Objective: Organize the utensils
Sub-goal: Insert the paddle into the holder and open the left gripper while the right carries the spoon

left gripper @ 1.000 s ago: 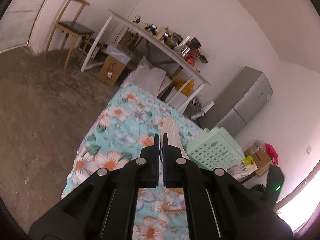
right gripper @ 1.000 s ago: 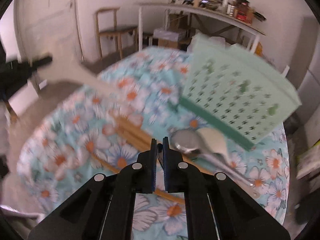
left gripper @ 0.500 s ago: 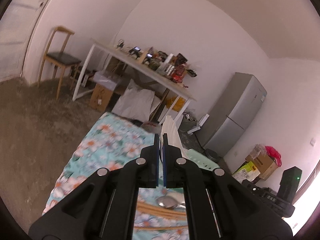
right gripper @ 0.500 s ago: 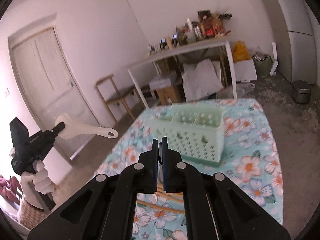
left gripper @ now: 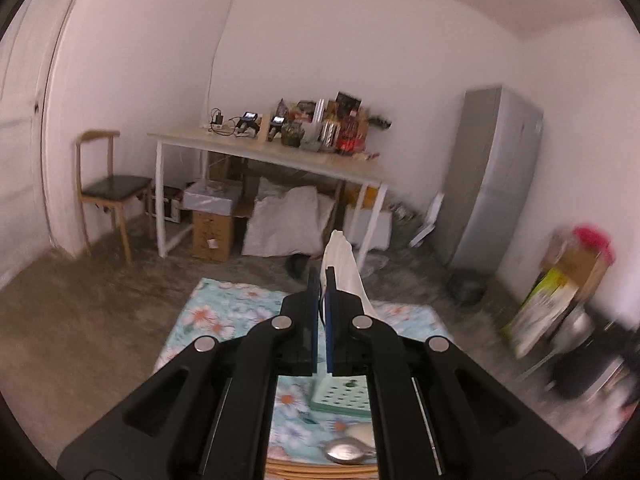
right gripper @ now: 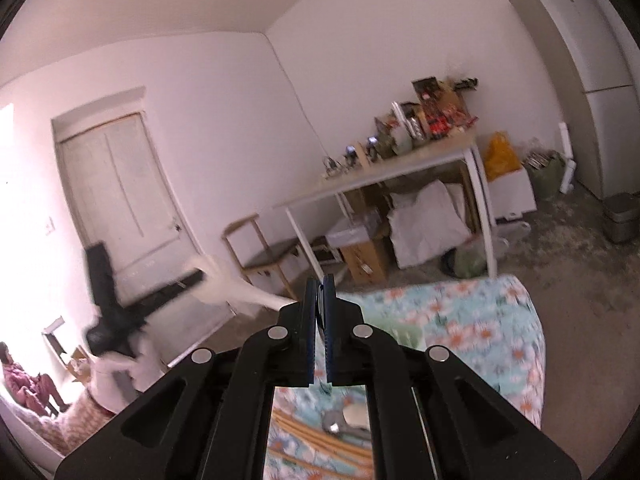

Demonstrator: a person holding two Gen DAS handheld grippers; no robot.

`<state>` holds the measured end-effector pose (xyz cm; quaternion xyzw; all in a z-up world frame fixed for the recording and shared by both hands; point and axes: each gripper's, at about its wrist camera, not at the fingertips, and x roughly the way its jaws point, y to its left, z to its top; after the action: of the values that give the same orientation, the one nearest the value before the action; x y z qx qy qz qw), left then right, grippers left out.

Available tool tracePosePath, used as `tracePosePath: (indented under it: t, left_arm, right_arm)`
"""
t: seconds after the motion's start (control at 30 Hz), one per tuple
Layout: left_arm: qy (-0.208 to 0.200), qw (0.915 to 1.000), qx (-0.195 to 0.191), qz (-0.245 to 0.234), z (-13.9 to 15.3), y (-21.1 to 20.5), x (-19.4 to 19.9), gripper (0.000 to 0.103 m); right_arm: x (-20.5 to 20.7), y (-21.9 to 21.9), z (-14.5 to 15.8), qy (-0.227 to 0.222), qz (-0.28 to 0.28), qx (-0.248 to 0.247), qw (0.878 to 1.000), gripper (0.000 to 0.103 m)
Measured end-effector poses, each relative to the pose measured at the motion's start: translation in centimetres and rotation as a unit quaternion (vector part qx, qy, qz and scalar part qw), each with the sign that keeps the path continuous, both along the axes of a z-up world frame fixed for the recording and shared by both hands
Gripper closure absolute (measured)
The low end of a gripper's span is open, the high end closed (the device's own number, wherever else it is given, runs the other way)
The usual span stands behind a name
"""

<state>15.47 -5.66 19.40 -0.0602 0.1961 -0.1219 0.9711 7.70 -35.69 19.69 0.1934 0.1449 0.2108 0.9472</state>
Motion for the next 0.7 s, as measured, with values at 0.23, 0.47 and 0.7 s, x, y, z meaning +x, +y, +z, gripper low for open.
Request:
tracePosePath:
  t: [0.23,0.47,0.7]
  left_arm:
    - [0.05,0.9956,0.08,0.006,-1.8,-3.9,5.1,0.101]
    - [0.104,0.9912,0.081,-0.007,-6.1,-5.0,9.5,0.1]
    - [0.095,0.995,0.025,-0.02,-7.1,-4.0,9.1,0.062]
  right_arm:
    - [4.1,-0.2,2.2,-0.034,0.032,0.006,0.999,0.099]
    - [8.5,-0.1,-0.4,0.0,0.045,0.016,0.999,0.099]
    - [11.0,-0.1,-3.7,0.049,0.042,0.015,0.998,0.099]
